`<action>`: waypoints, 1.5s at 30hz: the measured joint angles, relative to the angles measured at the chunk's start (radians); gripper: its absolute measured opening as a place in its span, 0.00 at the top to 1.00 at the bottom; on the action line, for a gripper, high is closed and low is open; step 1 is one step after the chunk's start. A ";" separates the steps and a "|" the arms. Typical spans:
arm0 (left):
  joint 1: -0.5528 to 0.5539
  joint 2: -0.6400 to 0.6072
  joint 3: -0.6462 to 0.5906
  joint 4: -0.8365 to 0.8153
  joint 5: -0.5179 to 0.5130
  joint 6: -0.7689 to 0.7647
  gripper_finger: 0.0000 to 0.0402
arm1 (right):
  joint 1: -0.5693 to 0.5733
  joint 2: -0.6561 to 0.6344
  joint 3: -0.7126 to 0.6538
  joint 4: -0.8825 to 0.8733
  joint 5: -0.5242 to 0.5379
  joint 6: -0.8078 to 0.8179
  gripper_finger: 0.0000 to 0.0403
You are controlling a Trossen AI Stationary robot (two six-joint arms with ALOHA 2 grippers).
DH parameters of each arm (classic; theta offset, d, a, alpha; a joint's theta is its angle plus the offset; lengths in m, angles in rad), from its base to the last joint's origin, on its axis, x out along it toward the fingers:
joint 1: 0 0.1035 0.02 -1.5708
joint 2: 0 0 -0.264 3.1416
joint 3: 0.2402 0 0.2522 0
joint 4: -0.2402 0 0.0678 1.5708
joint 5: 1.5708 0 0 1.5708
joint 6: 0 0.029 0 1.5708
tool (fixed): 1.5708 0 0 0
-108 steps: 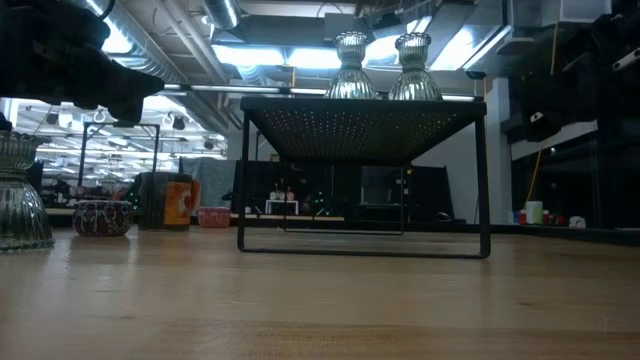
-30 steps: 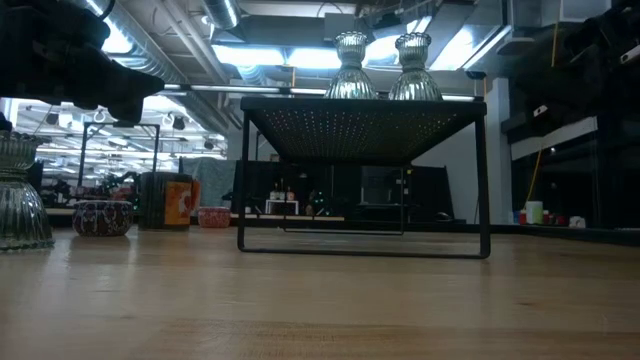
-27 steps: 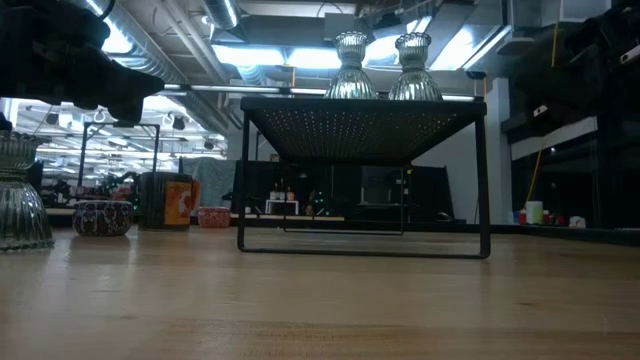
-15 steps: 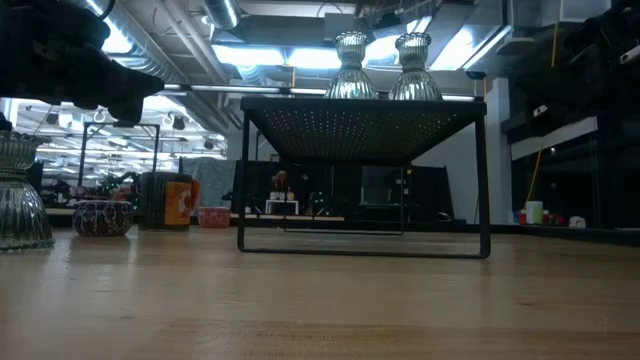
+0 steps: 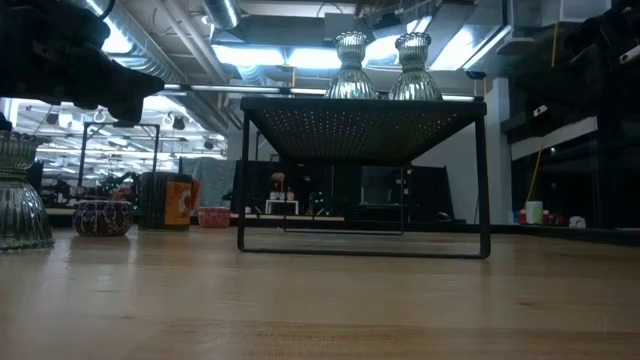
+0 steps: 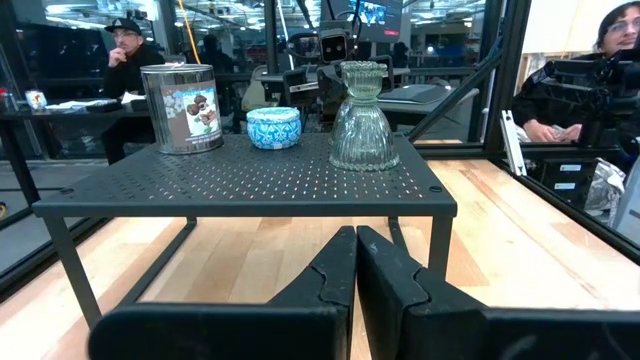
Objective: Pick & Place candle stick holders
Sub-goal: Put the patterned pink scented candle on the shelf aligned with the other patterned blue scented candle
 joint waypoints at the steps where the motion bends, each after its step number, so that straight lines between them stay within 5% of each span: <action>1: 0.000 0.000 0.000 0.000 0.000 0.000 0.98 | 0.000 0.000 0.000 0.000 0.000 0.000 0.99; 32: 0.000 0.000 0.003 0.054 0.000 -0.058 0.98 | 0.000 0.000 0.000 0.000 -0.001 0.000 0.99; 45: 0.000 0.000 0.104 0.065 -0.055 -0.069 0.99 | 0.000 0.000 0.000 0.000 -0.001 0.000 0.99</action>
